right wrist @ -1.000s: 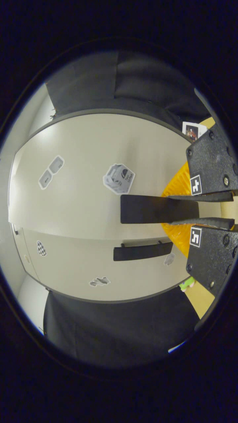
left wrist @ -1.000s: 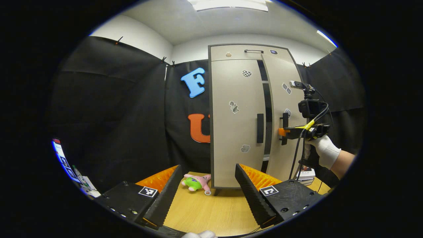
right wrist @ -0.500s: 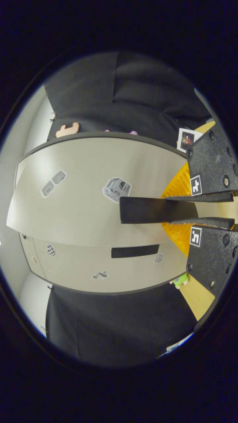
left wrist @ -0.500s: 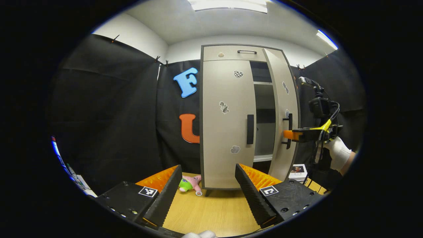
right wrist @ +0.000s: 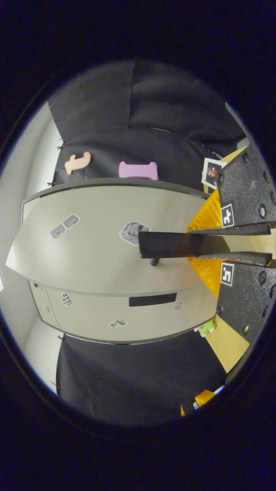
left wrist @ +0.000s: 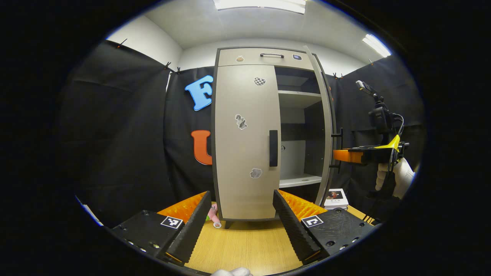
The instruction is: Open the right door of the double-door shoe cabinet with the right hand, and open the left door with the left hand.
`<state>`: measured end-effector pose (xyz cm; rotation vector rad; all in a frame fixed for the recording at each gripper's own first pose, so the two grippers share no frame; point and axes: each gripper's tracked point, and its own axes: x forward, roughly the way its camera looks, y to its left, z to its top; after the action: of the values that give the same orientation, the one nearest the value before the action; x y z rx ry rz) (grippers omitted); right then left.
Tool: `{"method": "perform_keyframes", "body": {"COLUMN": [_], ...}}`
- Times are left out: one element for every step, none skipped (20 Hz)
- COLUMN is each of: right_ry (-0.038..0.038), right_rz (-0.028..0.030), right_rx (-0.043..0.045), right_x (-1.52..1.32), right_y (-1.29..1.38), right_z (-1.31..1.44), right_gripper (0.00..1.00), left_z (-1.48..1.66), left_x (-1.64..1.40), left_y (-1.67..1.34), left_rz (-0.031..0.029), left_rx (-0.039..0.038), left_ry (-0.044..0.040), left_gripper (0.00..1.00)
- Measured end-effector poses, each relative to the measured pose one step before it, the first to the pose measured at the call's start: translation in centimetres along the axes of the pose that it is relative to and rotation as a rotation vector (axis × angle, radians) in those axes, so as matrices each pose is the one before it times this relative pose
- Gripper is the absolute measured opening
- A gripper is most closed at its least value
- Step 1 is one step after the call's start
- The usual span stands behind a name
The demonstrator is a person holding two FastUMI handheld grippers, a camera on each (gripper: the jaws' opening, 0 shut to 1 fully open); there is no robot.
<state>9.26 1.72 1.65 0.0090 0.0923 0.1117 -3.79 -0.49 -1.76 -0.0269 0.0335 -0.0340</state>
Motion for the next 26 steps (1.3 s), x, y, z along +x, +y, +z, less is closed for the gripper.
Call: {"method": "perform_keyframes", "body": {"right_ry": [-0.00293,-0.00013,-0.00096,0.00059,-0.00077,0.00084,-0.00263,-0.0026,-0.00163,-0.00339,0.0006,0.00136,0.00418,0.00281,0.00085,0.00139,-0.00122,0.00191,-0.00078,0.00015,-0.00019,-0.00191,-0.00299,0.00184,0.00378,0.00537], "right_rz": [-0.00354,-0.00178,-0.00348,-0.00709,-0.00961,-0.01151,-0.01444,-0.01682,-0.01621,-0.01269,-0.00599,-0.00138,-0.00161,-0.00444,-0.00611,-0.00467,0.00024,0.00766,0.01126,0.00344,-0.0081,-0.0143,-0.00933,0.02273,0.01983,0.00818], "right_rx": [0.00145,-0.00037,0.00307,0.00872,0.00728,0.00423,-0.00076,-0.00424,-0.00372,-0.00215,0.00206,0.0064,0.00797,0.00308,-0.00338,-0.00876,-0.00111,0.0104,0.01393,0.00659,-0.00672,-0.00647,0.00005,0.01698,0.02,0.00185], "right_x": [-0.247,-0.444,-0.3,-0.381,-0.391,-0.326,-0.397,-0.292,-0.216,-0.185,0.038,-0.172,-0.061,0.023,-0.152,0.046,-0.057,0.087,-0.014,0.04,0.111,0.079,-0.057,0.083,-0.046,0.213], "right_y": [-0.441,-0.427,-0.495,-0.573,-0.657,-0.694,-0.725,-0.774,-0.754,-0.65,-0.687,-0.519,-0.636,-0.622,-0.764,-0.726,-0.536,-0.437,-0.345,-0.483,-0.683,-0.757,-0.736,0.049,0.096,0.016], "right_z": [-0.017,0.026,-0.108,0.066,-0.13,0.032,-0.018,0.04,-0.067,0.041,-0.084,0.076,-0.042,0.047,-0.036,0.073,0.017,0.074,0.029,-0.04,0.026,0.041,0.107,0.015,0.045,-0.148], "right_gripper": [0.19,0.18,0.17,0.17,0.17,0.17,0.15,0.13,0.12,0.11,0.09,0.08,0.06,0.06,0.05,0.04,0.04,0.04,0.04,0.04,0.04,0.04,0.04,0.04,0.04,0.04], "left_z": [0.043,0.083,0.166,0.091,0.104,0.023,-0.093,-0.067,0.053,-0.134,-0.064,-0.037,0.001,0.178,0.11,0.048,0.015,0.025,0.019,-0.072,0.004,0.127,0.185,0.077,0.079,0.007], "left_x": [0.244,0.198,0.133,0.208,0.243,0.109,0.119,0.172,0.198,0.21,0.102,0.046,-0.006,0.022,0.059,0.05,0.123,0.023,-0.06,-0.009,0.057,0.038,0.032,0.019,0.059,0.113], "left_y": [-0.331,-0.367,-0.332,-0.252,-0.345,-0.456,-0.498,-0.479,-0.007,-0.319,-0.465,-0.399,-0.414,-0.28,-0.247,-0.19,-0.245,-0.241,-0.201,-0.208,-0.274,-0.232,-0.16,-0.056,-0.134,-0.125], "left_rz": [-0.00829,-0.00956,-0.00713,-0.00554,-0.00693,-0.00793,-0.00979,-0.00766,-0.00535,-0.00537,-0.00421,-0.00439,-0.0022,-0.00163,-0.00275,-0.00155,-0.00111,0.00225,0.0013,0.00176,0.00108,0.00273,0.00496,0.00346,0.00085,0.00158], "left_rx": [0.00187,0.00185,0.00356,0.00279,-0.00113,-0.00494,-0.00346,-0.00006,0.00154,0.00059,-0.0016,-0.00182,-0.00156,-0.0023,-0.00192,-0.00039,0.00264,0.00332,0.00205,0.00016,0.00013,0.00256,0.00316,-0.00097,-0.00439,-0.00189], "left_ry": [0.00228,-0.00229,-0.00394,-0.00398,-0.00141,-0.00043,0.00094,0.00114,0.00212,0.00313,0.00306,0.0013,0.00179,-0.00029,-0.00163,-0.00132,-0.00143,-0.00034,0.00225,0.00335,0.00101,-0.00103,-0.00029,-0.00008,0.00046,0.00116], "left_gripper": [0.96,0.96,0.96,0.96,0.96,0.96,0.96,0.96,0.96,0.96,0.96,0.96,0.96,0.96,0.96,0.96,0.96,0.96,0.96,0.96,0.96,0.96,0.96,0.96,0.96,0.96]}}
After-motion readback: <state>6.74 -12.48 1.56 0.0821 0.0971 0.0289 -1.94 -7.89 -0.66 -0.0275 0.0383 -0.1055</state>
